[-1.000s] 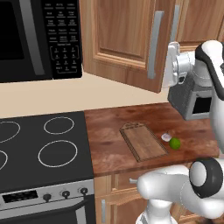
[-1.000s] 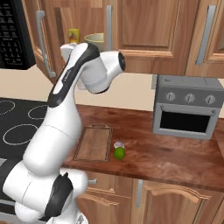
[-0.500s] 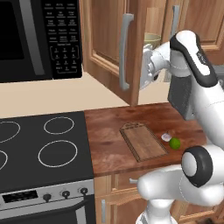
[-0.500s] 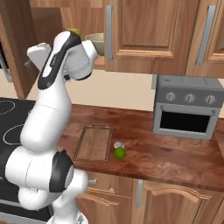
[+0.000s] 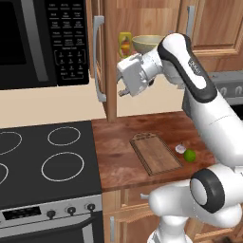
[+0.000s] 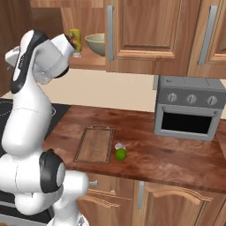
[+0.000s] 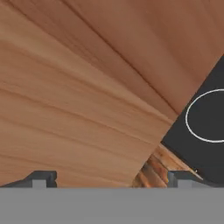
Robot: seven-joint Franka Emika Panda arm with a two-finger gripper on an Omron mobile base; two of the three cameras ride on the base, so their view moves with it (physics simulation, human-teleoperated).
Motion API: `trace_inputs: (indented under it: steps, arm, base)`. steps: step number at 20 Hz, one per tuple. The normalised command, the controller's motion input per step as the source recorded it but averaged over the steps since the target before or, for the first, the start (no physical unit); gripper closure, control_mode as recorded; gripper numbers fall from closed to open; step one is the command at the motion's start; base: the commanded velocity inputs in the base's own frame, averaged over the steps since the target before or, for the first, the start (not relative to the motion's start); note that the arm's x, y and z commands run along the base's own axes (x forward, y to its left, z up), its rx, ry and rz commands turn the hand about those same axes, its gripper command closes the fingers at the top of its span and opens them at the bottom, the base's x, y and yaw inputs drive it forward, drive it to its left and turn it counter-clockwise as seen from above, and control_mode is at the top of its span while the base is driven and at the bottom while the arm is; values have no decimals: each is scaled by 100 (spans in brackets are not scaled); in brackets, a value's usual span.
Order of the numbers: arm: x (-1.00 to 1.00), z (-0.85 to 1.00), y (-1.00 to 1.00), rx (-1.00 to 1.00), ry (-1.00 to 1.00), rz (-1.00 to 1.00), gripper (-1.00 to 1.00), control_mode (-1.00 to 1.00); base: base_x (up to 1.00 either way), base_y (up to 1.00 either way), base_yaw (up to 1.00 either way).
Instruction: Open the cabinet. Place the bowl and condiment on the counter. Then place the lime and garlic on the cutting board.
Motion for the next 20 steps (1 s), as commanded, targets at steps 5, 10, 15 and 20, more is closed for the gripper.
trace_inputs:
  steps: [5, 10, 15, 20]
  arm:
    - [-11, 2, -91, -7, -33, -20, -100, -100]
    - [-22, 9, -100, -20, -22, -1, -100, -100]
    - [-7, 40, -100, -33, -22, -3, -100, -100]
    - [21, 55, -87, -29, -21, -19, -100, -100]
  base:
    - [0, 0, 0]
    - [0, 0, 0]
    - [0, 0, 0]
    - [0, 0, 0]
